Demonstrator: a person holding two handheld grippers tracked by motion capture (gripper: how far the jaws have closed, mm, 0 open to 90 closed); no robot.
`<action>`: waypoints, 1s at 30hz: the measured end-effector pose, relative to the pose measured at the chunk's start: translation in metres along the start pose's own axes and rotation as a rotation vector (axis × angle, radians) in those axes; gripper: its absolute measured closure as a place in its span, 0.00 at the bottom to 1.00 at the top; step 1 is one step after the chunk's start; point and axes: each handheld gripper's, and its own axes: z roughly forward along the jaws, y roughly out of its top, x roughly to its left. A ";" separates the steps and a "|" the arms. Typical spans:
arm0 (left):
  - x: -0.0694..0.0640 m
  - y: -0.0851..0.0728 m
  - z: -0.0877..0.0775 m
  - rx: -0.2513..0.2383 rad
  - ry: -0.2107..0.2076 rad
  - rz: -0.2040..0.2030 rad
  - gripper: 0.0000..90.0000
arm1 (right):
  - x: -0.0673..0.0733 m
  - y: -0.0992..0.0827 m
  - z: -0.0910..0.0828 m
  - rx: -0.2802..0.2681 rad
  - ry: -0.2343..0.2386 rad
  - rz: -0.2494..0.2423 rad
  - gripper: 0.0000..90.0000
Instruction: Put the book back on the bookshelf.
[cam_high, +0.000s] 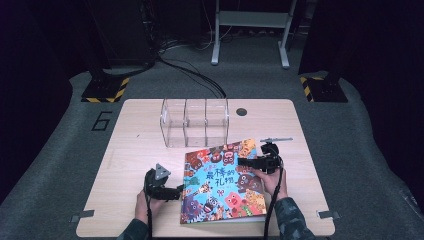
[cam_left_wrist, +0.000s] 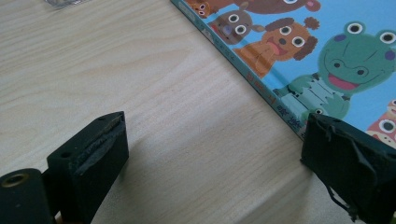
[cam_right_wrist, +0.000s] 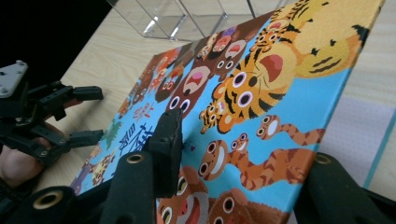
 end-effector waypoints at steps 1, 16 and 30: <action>0.000 0.000 0.000 0.003 0.000 0.006 0.08 | 0.001 0.000 -0.001 -0.006 0.001 -0.012 0.63; 0.000 0.000 0.000 0.001 0.000 0.001 0.08 | 0.010 -0.006 -0.006 -0.066 -0.007 -0.112 0.63; 0.002 0.000 0.000 -0.003 0.013 0.004 0.07 | 0.022 -0.005 -0.011 -0.096 -0.044 -0.192 0.62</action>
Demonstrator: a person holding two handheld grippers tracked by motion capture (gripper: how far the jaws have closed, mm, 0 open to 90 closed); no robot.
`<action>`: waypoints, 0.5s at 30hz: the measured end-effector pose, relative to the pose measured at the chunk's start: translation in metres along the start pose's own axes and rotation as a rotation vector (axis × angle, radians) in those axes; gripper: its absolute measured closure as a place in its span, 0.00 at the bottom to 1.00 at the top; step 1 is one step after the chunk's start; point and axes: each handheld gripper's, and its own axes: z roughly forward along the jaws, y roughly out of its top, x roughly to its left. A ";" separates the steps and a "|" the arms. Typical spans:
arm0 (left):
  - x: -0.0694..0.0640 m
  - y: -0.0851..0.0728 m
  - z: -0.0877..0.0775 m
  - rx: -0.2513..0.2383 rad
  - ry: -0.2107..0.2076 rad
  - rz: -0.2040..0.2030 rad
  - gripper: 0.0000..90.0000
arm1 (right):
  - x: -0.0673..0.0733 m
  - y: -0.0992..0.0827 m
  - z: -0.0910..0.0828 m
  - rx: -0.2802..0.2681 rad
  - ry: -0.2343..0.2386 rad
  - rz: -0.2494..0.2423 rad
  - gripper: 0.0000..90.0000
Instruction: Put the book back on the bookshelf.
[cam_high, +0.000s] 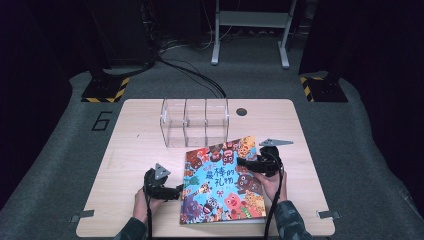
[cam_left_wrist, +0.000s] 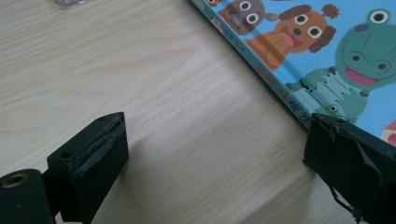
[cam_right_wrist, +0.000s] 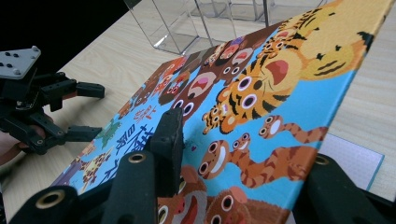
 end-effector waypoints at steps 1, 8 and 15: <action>0.000 0.000 0.000 0.005 -0.003 0.003 0.07 | 0.001 0.000 0.000 -0.001 0.002 -0.005 0.62; 0.005 0.005 -0.008 -0.007 -0.028 -0.079 0.00 | 0.005 -0.003 -0.005 -0.041 -0.005 -0.041 0.62; 0.011 0.017 -0.018 -0.045 -0.094 -0.163 0.00 | 0.009 -0.006 -0.010 -0.079 -0.007 -0.075 0.62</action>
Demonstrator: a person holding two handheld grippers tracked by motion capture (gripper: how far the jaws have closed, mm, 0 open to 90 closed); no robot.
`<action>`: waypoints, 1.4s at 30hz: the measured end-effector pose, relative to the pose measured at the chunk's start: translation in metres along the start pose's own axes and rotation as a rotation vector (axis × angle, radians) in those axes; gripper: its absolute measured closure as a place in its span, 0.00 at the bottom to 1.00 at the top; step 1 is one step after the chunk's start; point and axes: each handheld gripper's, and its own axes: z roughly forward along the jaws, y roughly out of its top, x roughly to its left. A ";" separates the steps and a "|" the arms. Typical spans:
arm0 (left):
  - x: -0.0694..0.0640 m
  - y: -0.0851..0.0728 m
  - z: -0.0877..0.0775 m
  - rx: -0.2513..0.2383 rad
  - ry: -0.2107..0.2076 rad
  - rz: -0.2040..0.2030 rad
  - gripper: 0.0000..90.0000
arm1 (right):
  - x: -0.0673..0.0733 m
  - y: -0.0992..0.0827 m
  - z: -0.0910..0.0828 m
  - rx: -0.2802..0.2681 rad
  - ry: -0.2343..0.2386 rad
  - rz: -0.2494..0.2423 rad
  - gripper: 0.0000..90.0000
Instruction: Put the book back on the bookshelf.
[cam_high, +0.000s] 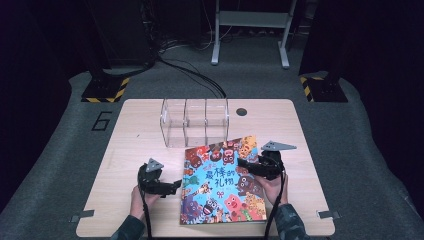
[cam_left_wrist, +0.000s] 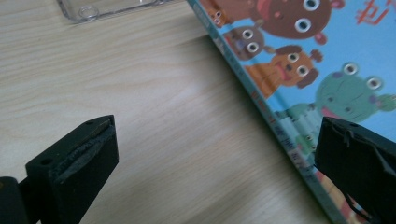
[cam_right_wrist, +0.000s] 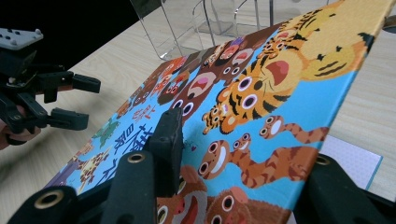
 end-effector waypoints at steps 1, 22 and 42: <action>-0.001 0.002 0.000 0.001 -0.015 -0.004 0.00 | 0.000 0.000 0.000 0.000 0.000 0.000 0.62; -0.004 0.013 0.025 0.052 -0.279 -0.097 0.00 | 0.018 0.000 0.000 -0.056 0.022 -0.092 0.62; -0.002 0.016 0.032 0.075 -0.431 -0.094 0.00 | 0.021 0.005 0.009 -0.068 0.047 -0.113 0.61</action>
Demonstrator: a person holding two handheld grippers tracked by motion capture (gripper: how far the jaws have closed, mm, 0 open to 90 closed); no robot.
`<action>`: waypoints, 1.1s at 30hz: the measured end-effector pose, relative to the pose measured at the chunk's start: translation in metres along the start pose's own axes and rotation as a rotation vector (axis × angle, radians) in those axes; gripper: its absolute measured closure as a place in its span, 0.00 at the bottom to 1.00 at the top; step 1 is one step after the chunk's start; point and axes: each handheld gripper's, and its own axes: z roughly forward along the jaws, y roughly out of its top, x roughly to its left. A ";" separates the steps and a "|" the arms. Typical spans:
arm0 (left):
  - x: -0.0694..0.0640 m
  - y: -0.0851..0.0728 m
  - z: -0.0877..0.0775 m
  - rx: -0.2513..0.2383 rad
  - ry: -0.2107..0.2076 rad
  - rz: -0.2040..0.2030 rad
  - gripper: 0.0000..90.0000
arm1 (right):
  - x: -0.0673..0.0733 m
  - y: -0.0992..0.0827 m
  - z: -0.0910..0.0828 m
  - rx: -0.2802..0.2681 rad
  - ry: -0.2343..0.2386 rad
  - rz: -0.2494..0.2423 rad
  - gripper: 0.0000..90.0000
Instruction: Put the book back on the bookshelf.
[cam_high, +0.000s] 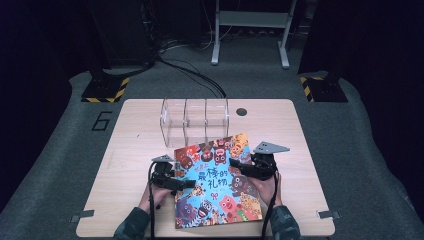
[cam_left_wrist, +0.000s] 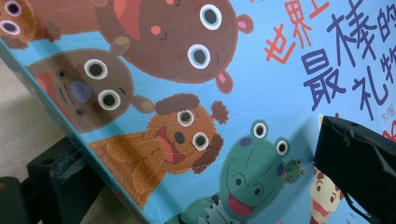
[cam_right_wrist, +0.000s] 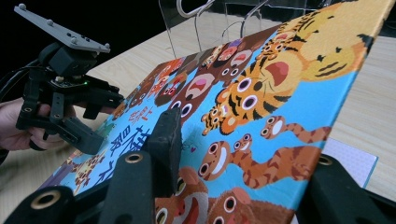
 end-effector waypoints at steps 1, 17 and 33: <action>-0.001 0.000 0.000 -0.001 0.006 0.001 0.00 | 0.000 0.000 0.000 0.000 0.001 -0.001 0.60; 0.001 0.004 -0.021 -0.076 0.058 0.002 0.13 | -0.001 -0.001 0.008 -0.002 0.005 0.100 0.60; -0.012 0.012 -0.037 -0.090 0.152 0.105 0.32 | -0.013 -0.003 0.015 0.122 -0.039 0.281 0.51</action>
